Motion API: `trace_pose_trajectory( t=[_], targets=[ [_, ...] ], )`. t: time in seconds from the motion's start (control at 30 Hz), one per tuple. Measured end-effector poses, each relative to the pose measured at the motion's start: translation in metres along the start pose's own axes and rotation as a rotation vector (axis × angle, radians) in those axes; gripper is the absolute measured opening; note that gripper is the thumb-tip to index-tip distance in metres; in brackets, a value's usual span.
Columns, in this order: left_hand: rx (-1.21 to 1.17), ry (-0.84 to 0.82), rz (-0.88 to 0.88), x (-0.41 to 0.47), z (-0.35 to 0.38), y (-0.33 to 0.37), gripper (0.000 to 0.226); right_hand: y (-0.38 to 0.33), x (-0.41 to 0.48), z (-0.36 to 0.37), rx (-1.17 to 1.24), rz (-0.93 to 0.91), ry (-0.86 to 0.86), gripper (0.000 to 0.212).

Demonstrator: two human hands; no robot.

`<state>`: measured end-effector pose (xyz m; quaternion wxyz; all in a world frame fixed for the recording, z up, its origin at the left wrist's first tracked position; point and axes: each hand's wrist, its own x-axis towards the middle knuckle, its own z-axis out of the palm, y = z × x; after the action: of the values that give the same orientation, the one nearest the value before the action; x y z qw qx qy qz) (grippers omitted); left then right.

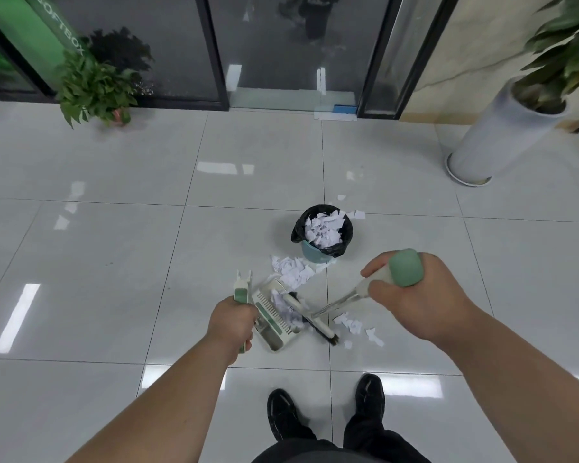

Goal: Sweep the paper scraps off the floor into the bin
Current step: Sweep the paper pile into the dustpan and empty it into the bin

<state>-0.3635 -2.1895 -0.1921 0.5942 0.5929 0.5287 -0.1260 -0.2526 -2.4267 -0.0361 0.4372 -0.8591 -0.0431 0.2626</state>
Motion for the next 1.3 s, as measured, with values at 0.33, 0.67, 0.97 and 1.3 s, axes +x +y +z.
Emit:
trace_pose_trajectory(
  t=[0.33, 0.67, 0.97, 1.3],
  targets=[
    [-0.079, 0.098, -0.014, -0.021, -0.040, -0.007, 0.021, -0.022, 0.001, 0.016, -0.168, -0.184, -0.040, 0.009],
    [-0.129, 0.150, -0.097, -0.016, -0.070, -0.019, 0.019, -0.012, 0.024, 0.065, -0.383, -0.287, -0.056, 0.016],
    [-0.138, 0.102, -0.088, 0.007, -0.064, -0.020, 0.020, 0.006, 0.022, 0.077, -0.186, -0.147, -0.155, 0.021],
    [-0.142, 0.043, -0.039, 0.002, -0.051, -0.014, 0.020, -0.030, 0.009, 0.029, -0.019, -0.180, -0.141, 0.025]
  ],
)
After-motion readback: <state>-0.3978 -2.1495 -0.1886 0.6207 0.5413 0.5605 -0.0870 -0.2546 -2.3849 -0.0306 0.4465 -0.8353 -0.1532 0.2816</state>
